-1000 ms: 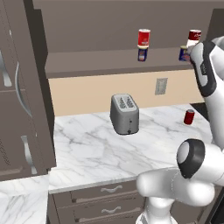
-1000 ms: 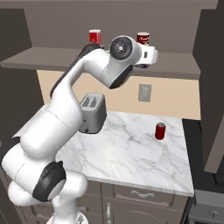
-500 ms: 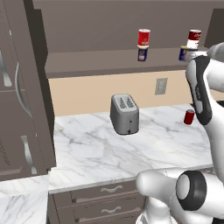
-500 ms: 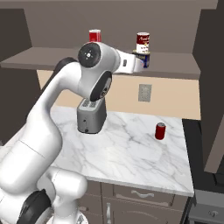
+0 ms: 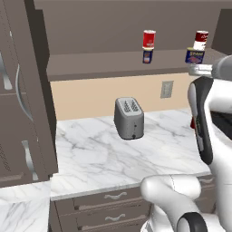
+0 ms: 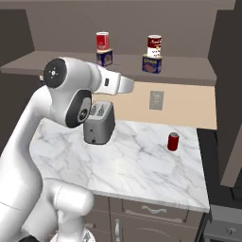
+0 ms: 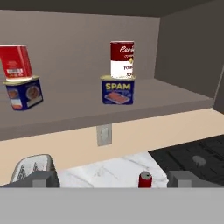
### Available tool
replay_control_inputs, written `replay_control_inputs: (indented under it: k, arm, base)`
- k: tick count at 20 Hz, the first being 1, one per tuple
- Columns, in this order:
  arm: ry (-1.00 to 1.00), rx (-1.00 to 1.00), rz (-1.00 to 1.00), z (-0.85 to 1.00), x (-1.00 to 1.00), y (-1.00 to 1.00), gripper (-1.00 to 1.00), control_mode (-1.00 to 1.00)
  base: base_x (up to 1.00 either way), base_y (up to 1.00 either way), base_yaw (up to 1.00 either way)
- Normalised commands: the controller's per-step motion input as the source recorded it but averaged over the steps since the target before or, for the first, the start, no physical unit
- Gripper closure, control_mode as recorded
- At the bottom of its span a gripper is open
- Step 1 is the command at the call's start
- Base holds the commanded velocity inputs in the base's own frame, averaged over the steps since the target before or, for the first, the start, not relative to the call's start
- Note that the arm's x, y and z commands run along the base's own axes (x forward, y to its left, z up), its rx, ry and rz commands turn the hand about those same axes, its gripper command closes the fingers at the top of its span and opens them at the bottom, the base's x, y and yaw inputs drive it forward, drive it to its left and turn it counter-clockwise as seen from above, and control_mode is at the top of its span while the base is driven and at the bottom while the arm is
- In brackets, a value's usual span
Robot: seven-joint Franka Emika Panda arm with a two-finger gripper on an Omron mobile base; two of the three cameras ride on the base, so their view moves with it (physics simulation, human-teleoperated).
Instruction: Stack two cans on top of the other two cans in the cabinet.
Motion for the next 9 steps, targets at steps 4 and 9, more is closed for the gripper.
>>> replay_control_inputs:
  k: [4,9]
  arm:
    - [0.01,0.01,-0.07,-0.22,-0.64,0.34,-1.0,-1.0]
    - [0.0,0.06,0.0,-0.27,-0.55,0.38,-1.0,-1.0]
  base:
    - [0.0,0.0,0.0]
    - [0.0,0.0,0.0]
